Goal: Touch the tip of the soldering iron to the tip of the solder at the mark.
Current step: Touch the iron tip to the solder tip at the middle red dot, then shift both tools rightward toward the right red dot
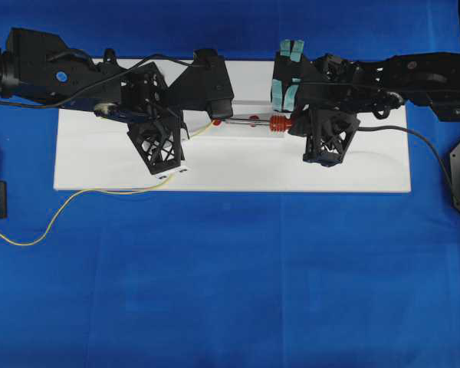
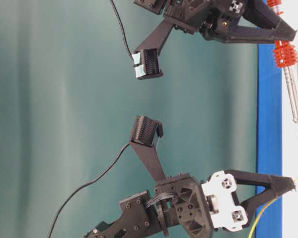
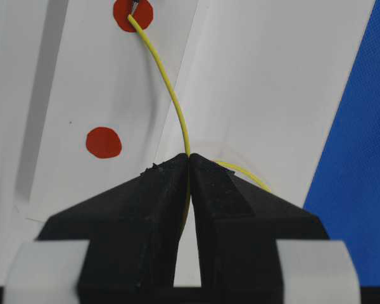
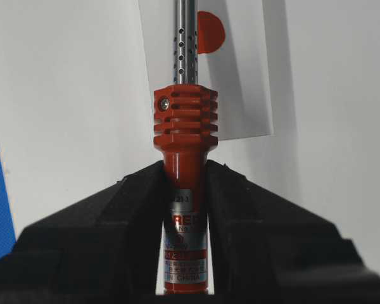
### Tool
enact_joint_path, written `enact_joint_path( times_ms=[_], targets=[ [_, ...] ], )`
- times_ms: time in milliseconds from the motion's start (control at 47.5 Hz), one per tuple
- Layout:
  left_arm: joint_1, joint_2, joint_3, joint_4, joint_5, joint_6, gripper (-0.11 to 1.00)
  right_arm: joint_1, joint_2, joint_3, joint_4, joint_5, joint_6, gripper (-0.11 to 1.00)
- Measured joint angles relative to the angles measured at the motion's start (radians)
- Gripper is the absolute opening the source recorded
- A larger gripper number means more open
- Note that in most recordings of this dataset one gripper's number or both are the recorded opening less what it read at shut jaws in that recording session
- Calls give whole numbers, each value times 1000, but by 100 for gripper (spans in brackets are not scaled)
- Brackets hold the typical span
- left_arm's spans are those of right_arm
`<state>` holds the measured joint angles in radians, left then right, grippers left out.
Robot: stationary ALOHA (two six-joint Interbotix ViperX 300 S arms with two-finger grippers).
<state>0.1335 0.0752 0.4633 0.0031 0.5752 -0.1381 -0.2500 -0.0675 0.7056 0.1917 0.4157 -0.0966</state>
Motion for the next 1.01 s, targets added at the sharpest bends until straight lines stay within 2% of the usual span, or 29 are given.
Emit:
enact_joint_path(
  times_ms=[1010],
  targets=[
    [0,-5,2,0,14,8,3,0,0,0,-2,2,2,6]
  ],
)
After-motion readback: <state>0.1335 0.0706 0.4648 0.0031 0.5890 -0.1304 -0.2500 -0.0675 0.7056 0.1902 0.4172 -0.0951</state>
